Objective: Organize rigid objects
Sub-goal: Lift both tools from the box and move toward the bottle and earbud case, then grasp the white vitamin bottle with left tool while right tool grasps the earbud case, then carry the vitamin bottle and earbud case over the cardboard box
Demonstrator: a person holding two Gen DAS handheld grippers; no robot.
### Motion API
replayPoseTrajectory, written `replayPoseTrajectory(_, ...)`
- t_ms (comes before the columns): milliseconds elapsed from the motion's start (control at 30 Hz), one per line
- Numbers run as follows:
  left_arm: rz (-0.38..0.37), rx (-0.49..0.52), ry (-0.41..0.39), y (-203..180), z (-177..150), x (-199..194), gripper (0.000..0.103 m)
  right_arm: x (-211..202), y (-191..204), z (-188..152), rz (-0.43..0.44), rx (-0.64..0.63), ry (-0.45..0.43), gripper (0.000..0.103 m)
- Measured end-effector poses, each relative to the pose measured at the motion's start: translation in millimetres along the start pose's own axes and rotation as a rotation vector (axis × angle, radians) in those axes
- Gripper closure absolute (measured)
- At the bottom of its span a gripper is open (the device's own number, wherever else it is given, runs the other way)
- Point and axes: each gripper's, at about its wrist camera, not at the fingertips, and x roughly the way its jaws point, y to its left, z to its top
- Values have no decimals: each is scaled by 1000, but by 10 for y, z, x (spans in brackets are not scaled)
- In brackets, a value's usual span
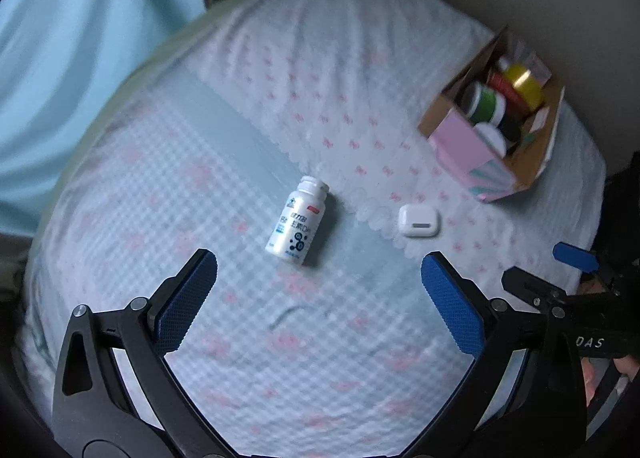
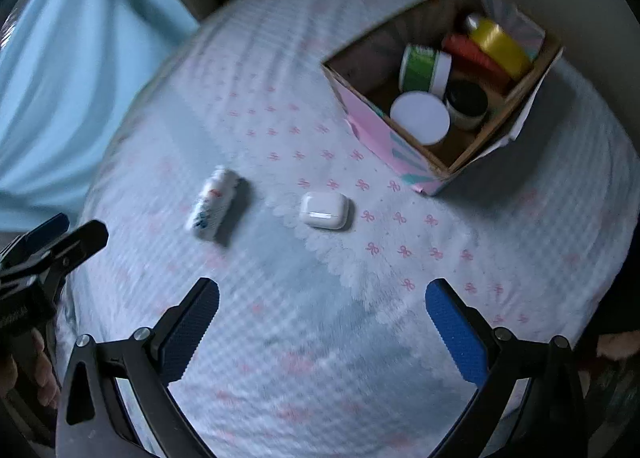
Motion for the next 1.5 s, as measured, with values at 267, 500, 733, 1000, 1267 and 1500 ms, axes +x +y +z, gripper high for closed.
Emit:
replayPoseTrajectory(267, -53, 56, 148, 130, 356, 1125, 15, 803, 164, 341, -62, 26, 63, 1)
replayPoseTrajectory(500, -53, 93, 245, 198, 284, 1780, 15, 1377, 229, 480, -143, 72, 148, 13)
replayPoseTrajectory(733, -52, 102, 283, 217, 236, 2056, 29, 1689, 246, 572, -201, 112, 205, 26)
replayPoseTrajectory(1000, -33, 157, 295, 142, 179, 2164, 53, 1730, 254, 599, -252, 100, 210, 47)
replayPoseTrajectory(1267, -29, 168, 272, 111, 135, 2069, 53, 1666, 163, 581, -233, 95, 207, 47)
replayPoseTrajectory(1500, -45, 141, 216, 107, 111, 1761, 54, 1408, 71, 518, -221, 74, 179, 47)
